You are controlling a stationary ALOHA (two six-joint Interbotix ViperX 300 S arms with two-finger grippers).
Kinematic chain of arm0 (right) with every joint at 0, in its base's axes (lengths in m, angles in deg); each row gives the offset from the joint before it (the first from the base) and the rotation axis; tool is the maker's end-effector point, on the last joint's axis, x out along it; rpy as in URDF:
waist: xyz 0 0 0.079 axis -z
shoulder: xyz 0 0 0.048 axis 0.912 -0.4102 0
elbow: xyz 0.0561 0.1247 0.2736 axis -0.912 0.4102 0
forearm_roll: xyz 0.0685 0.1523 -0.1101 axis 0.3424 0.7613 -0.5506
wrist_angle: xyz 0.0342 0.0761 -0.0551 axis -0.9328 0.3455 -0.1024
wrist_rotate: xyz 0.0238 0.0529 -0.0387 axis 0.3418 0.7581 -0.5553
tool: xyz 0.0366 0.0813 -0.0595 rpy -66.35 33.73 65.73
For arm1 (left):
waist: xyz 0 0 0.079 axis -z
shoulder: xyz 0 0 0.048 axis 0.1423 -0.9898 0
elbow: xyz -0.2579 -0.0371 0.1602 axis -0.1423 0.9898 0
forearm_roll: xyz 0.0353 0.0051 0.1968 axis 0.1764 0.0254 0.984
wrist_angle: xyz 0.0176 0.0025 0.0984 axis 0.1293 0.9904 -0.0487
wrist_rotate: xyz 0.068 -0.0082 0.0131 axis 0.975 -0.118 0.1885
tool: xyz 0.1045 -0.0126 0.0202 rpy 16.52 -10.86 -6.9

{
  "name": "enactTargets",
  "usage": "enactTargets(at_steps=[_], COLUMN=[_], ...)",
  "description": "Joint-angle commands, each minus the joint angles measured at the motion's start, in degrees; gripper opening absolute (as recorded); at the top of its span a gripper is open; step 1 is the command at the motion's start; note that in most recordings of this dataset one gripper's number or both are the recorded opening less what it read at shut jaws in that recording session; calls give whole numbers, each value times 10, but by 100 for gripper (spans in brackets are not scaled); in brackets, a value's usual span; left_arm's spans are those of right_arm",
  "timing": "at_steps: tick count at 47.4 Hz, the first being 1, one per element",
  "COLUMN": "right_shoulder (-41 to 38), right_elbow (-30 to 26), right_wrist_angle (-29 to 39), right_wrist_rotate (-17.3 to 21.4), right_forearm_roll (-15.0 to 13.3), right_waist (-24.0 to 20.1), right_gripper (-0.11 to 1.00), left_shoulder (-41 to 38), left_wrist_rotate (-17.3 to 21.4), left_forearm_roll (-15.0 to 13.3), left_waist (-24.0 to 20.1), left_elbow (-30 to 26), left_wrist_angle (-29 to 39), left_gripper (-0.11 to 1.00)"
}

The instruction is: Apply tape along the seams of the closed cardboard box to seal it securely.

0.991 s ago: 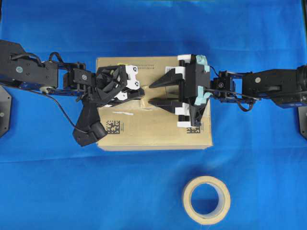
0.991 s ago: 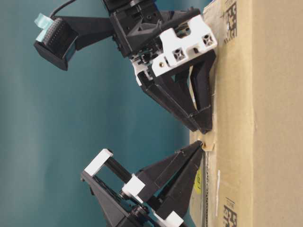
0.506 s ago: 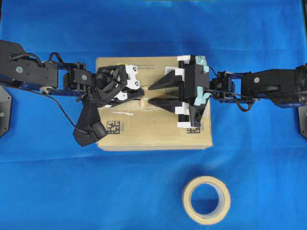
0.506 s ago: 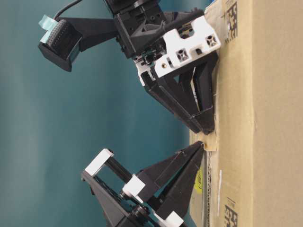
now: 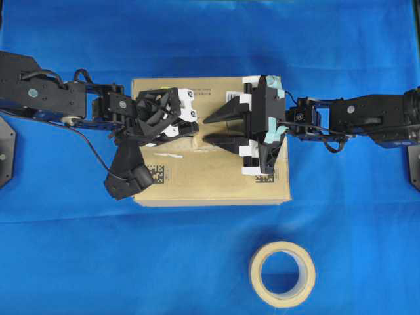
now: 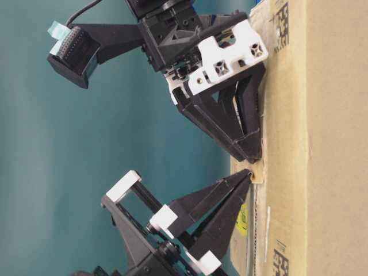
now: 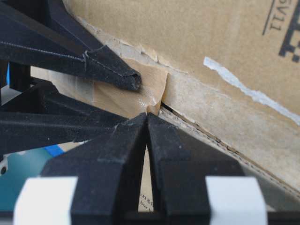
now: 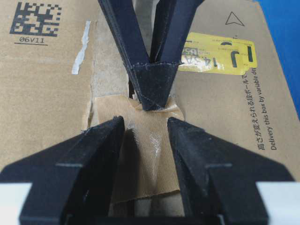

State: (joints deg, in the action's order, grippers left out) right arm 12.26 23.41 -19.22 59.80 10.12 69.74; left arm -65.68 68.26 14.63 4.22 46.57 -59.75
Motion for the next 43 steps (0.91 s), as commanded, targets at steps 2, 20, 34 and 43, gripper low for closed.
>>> enactTargets(at_steps=[2,20,34,43], right_shoulder=[5,5,5,5], right_elbow=[-6,-5,-4,-4], right_wrist_angle=[0,2,3,2], right_wrist_rotate=[-1,-1,-1,-1], right_forearm_roll=[2,2,3,2], right_waist=[2,2,2,2], right_gripper=[45,45,45,45], left_shoulder=[2,5,3,1], left_wrist_rotate=[-2,9,11,13], left_forearm_roll=[-1,0,10,26], left_waist=[-6,-13,-13,-13], left_elbow=[-25,-33,-54,-76], left_wrist_angle=[19,51,98,162], left_gripper=[1,36,72,70])
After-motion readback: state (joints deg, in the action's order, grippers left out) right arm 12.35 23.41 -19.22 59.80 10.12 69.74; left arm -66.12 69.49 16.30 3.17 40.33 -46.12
